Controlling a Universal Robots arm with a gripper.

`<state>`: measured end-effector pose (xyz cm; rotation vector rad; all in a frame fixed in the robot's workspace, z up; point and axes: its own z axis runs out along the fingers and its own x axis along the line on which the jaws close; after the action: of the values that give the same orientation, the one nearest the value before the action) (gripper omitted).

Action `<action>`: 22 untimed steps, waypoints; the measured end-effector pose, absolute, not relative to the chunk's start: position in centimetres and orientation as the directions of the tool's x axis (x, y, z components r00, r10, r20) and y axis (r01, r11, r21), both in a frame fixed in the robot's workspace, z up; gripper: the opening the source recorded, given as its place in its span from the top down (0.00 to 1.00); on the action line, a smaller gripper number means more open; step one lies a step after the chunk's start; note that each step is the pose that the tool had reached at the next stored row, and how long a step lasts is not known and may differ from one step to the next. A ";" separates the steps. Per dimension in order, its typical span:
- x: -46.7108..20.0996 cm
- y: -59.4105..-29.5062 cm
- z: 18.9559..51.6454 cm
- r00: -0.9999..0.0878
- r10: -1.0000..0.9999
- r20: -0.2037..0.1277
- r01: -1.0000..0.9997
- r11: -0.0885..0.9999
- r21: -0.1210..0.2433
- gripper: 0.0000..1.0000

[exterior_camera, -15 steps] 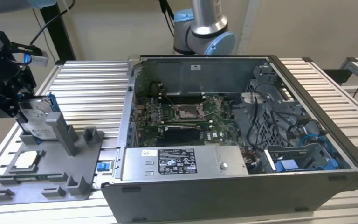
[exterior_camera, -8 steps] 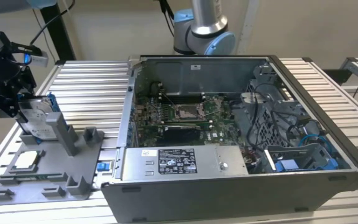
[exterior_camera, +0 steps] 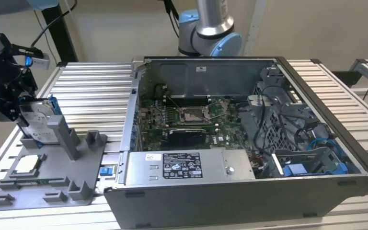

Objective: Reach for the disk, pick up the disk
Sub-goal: 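Pick up the disk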

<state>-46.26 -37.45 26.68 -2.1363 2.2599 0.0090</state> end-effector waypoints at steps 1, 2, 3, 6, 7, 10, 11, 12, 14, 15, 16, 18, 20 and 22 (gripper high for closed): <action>-46.3 -37.5 26.7 -0.056 -0.998 -0.027 -0.998 0.056 -0.018 0.00; -46.3 -37.5 26.7 -0.056 -0.998 -0.027 -0.998 0.056 -0.018 0.00; -46.3 -37.5 26.7 -0.056 -0.998 -0.027 -0.998 0.056 -0.018 0.00; -46.3 -37.5 26.7 -0.056 -0.998 -0.027 -0.998 0.056 -0.018 1.00; -46.3 -37.5 26.6 -0.056 -0.998 -0.027 -0.998 0.056 -0.018 1.00; -46.3 -37.5 26.6 -0.056 -0.998 -0.027 -0.998 0.056 -0.018 1.00; -46.3 -37.5 26.6 -0.056 -0.998 -0.027 -0.998 0.056 -0.018 1.00; -46.3 -37.5 26.6 -0.056 -0.998 -0.027 -0.998 0.056 -0.018 1.00; -46.3 -37.5 26.6 -0.056 -0.998 -0.027 -0.998 0.056 -0.018 1.00; -46.3 -37.5 26.6 -0.056 -0.998 -0.027 -0.998 0.056 -0.018 1.00; -46.3 -37.5 26.6 -0.056 -0.998 -0.027 -0.998 0.056 -0.018 1.00; -46.3 -37.5 26.6 -0.056 -0.998 -0.027 -0.998 0.056 -0.018 1.00; -46.3 -37.5 26.6 -0.056 -0.998 -0.027 -0.998 0.056 -0.018 1.00; -46.3 -37.5 26.6 -0.056 -0.998 -0.027 -0.998 0.056 -0.018 1.00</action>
<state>-46.26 -37.45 26.57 -2.1364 2.2599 0.0090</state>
